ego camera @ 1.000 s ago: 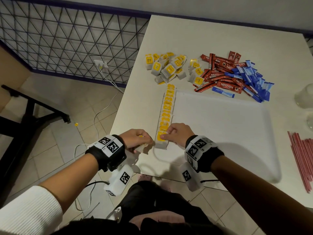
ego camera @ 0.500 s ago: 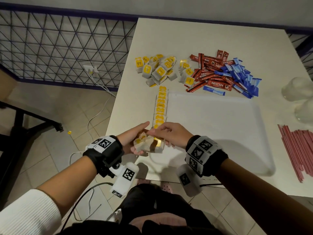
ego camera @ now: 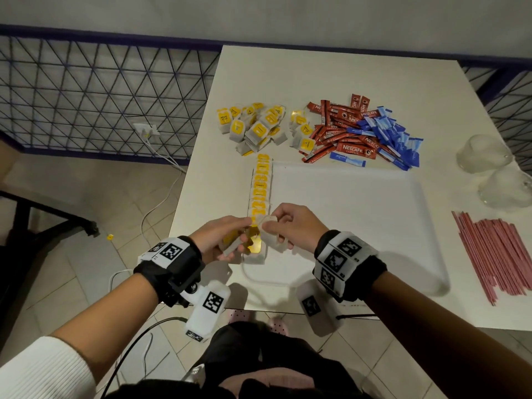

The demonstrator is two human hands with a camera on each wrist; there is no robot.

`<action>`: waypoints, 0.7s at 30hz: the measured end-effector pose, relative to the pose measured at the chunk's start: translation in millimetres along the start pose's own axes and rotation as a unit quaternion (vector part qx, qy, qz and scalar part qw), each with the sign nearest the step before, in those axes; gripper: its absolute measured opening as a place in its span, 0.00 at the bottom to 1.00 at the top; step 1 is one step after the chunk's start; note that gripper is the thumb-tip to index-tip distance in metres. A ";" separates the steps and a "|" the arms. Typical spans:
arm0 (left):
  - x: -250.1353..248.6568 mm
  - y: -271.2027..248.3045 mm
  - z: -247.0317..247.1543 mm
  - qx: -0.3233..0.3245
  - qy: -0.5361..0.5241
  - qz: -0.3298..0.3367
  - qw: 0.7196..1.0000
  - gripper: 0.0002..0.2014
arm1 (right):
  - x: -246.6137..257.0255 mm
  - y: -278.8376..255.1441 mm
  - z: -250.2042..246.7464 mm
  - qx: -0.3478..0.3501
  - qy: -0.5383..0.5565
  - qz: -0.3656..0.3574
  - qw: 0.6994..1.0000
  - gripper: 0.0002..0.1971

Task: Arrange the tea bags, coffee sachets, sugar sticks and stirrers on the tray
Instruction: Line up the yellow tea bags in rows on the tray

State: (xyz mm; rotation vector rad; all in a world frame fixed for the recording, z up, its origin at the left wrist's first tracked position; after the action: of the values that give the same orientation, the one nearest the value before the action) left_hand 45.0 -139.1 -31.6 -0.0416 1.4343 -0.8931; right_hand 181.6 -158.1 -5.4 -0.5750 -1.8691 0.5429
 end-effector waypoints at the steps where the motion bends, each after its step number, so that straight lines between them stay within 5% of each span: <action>1: -0.9 -1.0 -4.2 -0.019 -0.003 0.016 1.000 0.07 | 0.4 0.2 -2.6 -0.010 0.005 -0.003 1.000 0.09; 6: -11.0 -7.6 -14.0 -0.081 0.046 0.107 0.990 0.06 | 1.1 -0.1 -4.4 -0.039 0.034 -0.001 0.999 0.11; 11: -25.6 -13.0 -0.4 -0.048 0.184 0.167 0.967 0.11 | 10.9 -1.0 5.3 -0.016 0.060 0.004 0.998 0.10; 17: -19.2 -15.3 3.2 -0.092 0.113 0.122 0.982 0.07 | 22.2 -8.9 15.2 0.044 0.124 0.011 0.991 0.13; 21: -15.0 -20.9 0.4 -0.120 0.052 0.090 0.987 0.05 | 20.3 -10.9 16.0 0.061 0.134 0.009 0.989 0.06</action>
State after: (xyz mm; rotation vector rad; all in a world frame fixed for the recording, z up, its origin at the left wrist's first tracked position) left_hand 36.7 -145.4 -8.0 -0.0464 1.6106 -0.5794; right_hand 158.5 -155.7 10.4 -0.5556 -1.5668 0.5579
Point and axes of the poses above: each hand's wrist, its own y-axis towards the middle knuckle, its own z-axis out of the palm, x = y × z, the point moved 8 cm from there along y, towards the middle knuckle, and after that the axes turned 12 degrees about z, right-handed, at the moved point
